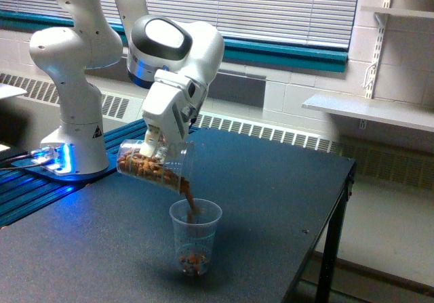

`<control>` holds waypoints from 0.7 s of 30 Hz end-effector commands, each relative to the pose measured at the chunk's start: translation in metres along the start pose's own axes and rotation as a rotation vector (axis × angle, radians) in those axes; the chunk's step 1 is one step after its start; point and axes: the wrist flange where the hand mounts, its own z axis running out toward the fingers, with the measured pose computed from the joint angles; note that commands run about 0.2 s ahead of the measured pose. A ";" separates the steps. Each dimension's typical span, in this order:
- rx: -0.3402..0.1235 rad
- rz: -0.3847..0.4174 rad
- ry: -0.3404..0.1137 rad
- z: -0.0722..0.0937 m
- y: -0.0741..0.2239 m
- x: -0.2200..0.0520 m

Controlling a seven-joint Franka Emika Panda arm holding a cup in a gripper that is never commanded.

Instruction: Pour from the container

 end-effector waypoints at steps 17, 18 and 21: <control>-0.016 -0.086 0.006 -0.007 -0.013 0.001; -0.016 -0.088 0.005 -0.007 -0.013 0.000; -0.017 -0.093 0.003 -0.007 -0.014 0.000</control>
